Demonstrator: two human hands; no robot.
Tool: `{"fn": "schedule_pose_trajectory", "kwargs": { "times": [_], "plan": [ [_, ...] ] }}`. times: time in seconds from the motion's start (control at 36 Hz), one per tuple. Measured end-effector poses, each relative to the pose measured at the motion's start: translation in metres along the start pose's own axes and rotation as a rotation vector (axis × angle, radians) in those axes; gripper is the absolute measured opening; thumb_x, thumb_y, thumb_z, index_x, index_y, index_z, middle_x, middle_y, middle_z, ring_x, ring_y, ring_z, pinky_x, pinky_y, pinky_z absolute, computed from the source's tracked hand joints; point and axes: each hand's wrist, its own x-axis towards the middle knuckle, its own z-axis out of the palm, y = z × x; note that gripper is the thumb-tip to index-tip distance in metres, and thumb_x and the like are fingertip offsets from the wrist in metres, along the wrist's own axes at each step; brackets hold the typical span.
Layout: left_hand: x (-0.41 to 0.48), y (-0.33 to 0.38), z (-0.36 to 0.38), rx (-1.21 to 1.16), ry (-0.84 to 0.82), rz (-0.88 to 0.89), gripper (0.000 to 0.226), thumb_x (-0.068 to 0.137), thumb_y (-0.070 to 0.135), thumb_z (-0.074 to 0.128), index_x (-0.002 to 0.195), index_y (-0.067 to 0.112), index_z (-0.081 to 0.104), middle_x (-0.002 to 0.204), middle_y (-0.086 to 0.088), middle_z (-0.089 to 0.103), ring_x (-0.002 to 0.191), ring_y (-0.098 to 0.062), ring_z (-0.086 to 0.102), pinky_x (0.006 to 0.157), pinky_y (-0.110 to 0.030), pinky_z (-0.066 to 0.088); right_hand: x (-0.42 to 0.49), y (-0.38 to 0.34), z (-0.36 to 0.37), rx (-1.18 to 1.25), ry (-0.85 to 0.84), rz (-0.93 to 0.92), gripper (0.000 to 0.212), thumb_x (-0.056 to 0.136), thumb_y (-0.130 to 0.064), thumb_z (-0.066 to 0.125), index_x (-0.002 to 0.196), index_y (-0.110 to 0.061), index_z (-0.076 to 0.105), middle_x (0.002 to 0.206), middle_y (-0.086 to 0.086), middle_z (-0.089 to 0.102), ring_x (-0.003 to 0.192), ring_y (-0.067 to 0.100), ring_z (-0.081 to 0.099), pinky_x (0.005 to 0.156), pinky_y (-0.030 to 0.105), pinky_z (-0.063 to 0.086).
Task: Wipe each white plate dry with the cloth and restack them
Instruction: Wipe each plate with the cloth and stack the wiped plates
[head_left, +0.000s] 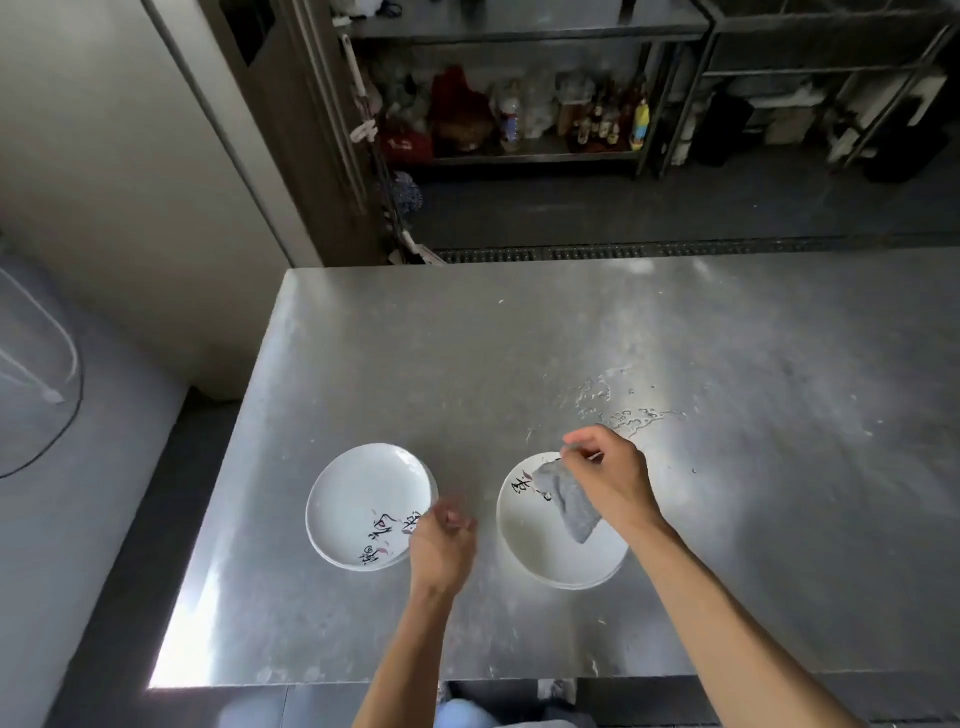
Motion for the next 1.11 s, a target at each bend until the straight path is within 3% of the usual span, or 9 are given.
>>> {"fn": "schedule_pose_trajectory", "kwargs": {
  "times": [0.08,0.19,0.33,0.44,0.64,0.69,0.83,0.97,1.11],
  "plan": [
    [0.005,-0.007,-0.027,0.003,0.125,0.028,0.030,0.091,0.020,0.055,0.116,0.019,0.072,0.086,-0.004,0.075,0.080,-0.028,0.072,0.085,-0.046,0.059,-0.001,-0.011,0.027,-0.015,-0.067,-0.031,0.014,0.085,-0.022,0.073,0.090,-0.034,0.070,0.086,-0.021,0.069,0.079,-0.009,0.062,0.067,0.002,0.041],
    [0.009,-0.019,-0.064,-0.101,0.272,0.010,0.038,0.095,0.008,0.060,0.130,0.019,0.069,0.106,-0.005,0.072,0.094,-0.018,0.070,0.080,-0.029,0.051,-0.006,-0.024,0.071,-0.042,-0.158,-0.073,0.013,0.085,-0.030,0.076,0.093,-0.036,0.068,0.098,-0.013,0.066,0.090,-0.004,0.062,0.079,0.018,0.047],
    [0.010,-0.034,-0.106,-0.122,0.360,-0.064,0.049,0.093,0.004,0.062,0.141,0.013,0.062,0.131,-0.013,0.067,0.119,-0.031,0.064,0.099,-0.040,0.053,-0.017,-0.041,0.123,-0.031,-0.273,-0.085,0.014,0.086,-0.036,0.077,0.097,-0.029,0.071,0.104,-0.006,0.068,0.098,0.003,0.063,0.089,0.026,0.052],
    [0.011,-0.046,-0.131,-0.139,0.352,-0.116,0.057,0.094,0.004,0.060,0.150,0.011,0.053,0.143,-0.013,0.061,0.129,-0.031,0.059,0.108,-0.049,0.050,-0.027,-0.048,0.164,-0.043,-0.349,-0.064,0.023,0.084,-0.036,0.079,0.101,-0.025,0.070,0.106,-0.006,0.066,0.101,0.006,0.063,0.080,0.015,0.046],
    [0.018,-0.059,-0.149,-0.258,0.227,-0.142,0.057,0.093,-0.006,0.051,0.146,0.013,0.057,0.137,0.001,0.064,0.103,-0.015,0.068,0.085,-0.028,0.050,-0.026,-0.039,0.203,-0.246,-0.401,-0.020,0.045,0.078,-0.024,0.084,0.114,-0.003,0.067,0.114,0.020,0.060,0.108,0.031,0.061,0.090,0.033,0.048],
    [0.022,-0.062,-0.153,-0.290,0.209,-0.147,0.057,0.092,-0.008,0.050,0.144,0.013,0.058,0.133,0.000,0.067,0.100,-0.022,0.072,0.080,-0.032,0.053,-0.024,-0.036,0.208,-0.289,-0.406,-0.025,0.049,0.077,-0.022,0.085,0.120,-0.009,0.066,0.116,0.009,0.054,0.108,0.024,0.060,0.088,0.024,0.044],
    [0.035,-0.069,-0.160,-0.295,0.193,-0.173,0.056,0.092,-0.010,0.049,0.143,0.010,0.058,0.135,-0.008,0.067,0.122,-0.040,0.065,0.099,-0.053,0.054,-0.017,-0.023,0.213,-0.428,-0.375,-0.066,0.041,0.080,-0.010,0.078,0.118,-0.002,0.066,0.115,0.005,0.043,0.106,0.024,0.059,0.081,0.012,0.033],
    [0.041,-0.071,-0.166,-0.290,0.183,-0.198,0.050,0.094,-0.004,0.050,0.140,0.013,0.059,0.129,-0.007,0.067,0.118,-0.032,0.066,0.104,-0.052,0.054,-0.020,-0.018,0.217,-0.570,-0.336,-0.123,0.038,0.085,-0.018,0.074,0.122,-0.010,0.071,0.131,0.007,0.047,0.119,0.025,0.054,0.101,0.026,0.041],
    [0.044,-0.069,-0.171,-0.211,0.183,-0.185,0.052,0.095,-0.002,0.049,0.143,0.013,0.057,0.128,-0.004,0.068,0.117,-0.027,0.066,0.104,-0.048,0.055,-0.020,-0.016,0.219,-0.563,-0.370,-0.093,0.039,0.089,-0.020,0.071,0.126,-0.009,0.067,0.132,-0.001,0.048,0.113,0.017,0.058,0.095,0.019,0.039]
  ]
}}
